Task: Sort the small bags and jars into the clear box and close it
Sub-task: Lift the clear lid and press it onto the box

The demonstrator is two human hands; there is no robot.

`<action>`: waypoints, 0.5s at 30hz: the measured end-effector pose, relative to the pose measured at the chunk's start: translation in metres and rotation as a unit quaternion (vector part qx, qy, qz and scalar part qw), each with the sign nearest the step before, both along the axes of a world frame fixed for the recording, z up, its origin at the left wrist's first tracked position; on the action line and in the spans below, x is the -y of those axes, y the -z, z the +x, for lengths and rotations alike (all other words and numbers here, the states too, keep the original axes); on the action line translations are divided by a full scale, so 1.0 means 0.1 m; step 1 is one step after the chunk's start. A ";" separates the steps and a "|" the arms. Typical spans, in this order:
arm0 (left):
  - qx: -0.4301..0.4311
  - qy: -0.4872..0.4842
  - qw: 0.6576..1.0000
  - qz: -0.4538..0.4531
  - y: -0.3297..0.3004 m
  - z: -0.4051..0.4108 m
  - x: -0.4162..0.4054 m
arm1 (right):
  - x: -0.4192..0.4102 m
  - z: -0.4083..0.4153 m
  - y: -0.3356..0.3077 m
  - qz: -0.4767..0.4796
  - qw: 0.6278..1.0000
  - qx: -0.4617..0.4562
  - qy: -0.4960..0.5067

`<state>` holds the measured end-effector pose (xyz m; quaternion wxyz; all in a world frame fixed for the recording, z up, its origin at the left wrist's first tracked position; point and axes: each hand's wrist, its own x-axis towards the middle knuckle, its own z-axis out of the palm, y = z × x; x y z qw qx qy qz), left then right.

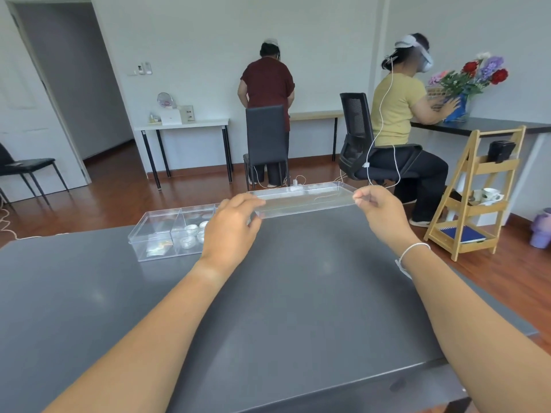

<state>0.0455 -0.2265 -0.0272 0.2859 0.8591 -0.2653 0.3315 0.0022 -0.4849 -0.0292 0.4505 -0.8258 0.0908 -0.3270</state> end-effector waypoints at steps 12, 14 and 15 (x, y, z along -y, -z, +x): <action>0.083 0.004 0.990 -0.111 -0.25 0.13 -0.72 | -0.60 0.06 -0.11 0.098 0.981 0.071 -0.150; 0.068 0.021 0.984 -0.161 -0.29 0.16 -0.89 | -0.73 0.12 -0.12 0.120 0.974 0.067 -0.178; 0.060 0.030 0.979 -0.194 -0.30 0.18 -0.96 | -0.80 0.15 -0.12 0.126 0.972 0.062 -0.187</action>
